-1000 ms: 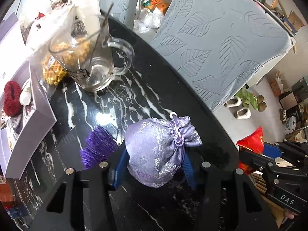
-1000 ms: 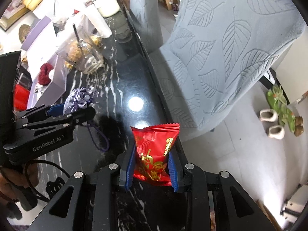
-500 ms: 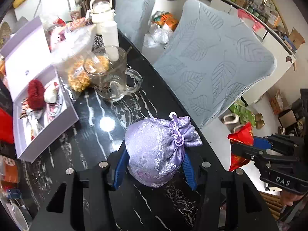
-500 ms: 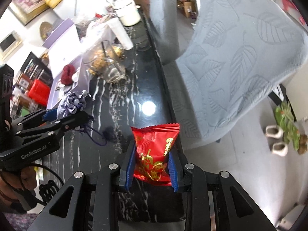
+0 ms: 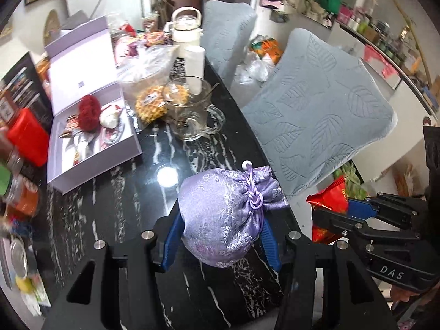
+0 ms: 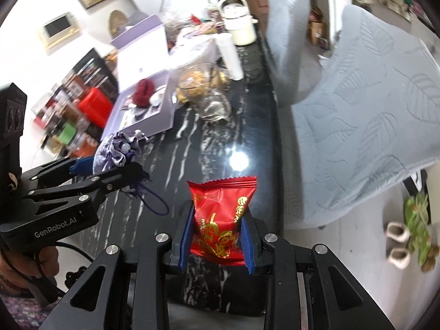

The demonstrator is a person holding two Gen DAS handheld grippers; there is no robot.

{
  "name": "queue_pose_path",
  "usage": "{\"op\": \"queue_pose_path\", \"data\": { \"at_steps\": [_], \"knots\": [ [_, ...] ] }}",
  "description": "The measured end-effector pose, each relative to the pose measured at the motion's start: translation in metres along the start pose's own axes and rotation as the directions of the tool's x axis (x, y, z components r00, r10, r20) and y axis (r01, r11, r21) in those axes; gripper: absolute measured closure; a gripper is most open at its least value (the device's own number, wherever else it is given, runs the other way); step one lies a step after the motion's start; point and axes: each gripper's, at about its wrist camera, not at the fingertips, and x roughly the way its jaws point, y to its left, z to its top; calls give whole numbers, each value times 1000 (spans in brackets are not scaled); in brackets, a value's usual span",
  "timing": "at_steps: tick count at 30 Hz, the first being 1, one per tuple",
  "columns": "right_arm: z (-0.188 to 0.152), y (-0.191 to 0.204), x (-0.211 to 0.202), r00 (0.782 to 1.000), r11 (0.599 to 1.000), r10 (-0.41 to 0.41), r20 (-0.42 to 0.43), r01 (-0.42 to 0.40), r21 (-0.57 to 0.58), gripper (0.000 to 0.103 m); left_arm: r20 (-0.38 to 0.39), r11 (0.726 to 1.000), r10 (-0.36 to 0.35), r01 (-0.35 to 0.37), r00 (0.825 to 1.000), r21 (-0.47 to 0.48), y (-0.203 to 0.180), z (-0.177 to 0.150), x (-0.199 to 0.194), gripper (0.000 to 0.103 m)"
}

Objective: Organize soft objects
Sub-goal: 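Carry the lavender pouch and red candy packet together toward the lavender box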

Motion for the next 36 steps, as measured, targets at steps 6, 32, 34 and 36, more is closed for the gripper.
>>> {"op": "queue_pose_path", "data": {
  "at_steps": [6,32,34,36],
  "knots": [
    [-6,14,-6,999,995,42,-5,-42,-88,73,27,997,51,-49,998,-56,3,-17,-19,52],
    [-32,105,1,971,892,219,-101,-241,-382,73,79,921,254,-216,964,-325,40,-102,-93,52],
    [-29,112,5,968,882,225,-112,-251,-400,73,78,911,265,-223,961,-348,47,-105,-95,52],
    [-26,119,9,966,874,227,-120,-257,-412,73,76,904,269,-224,960,-364,54,-106,-96,52]
  ]
}}
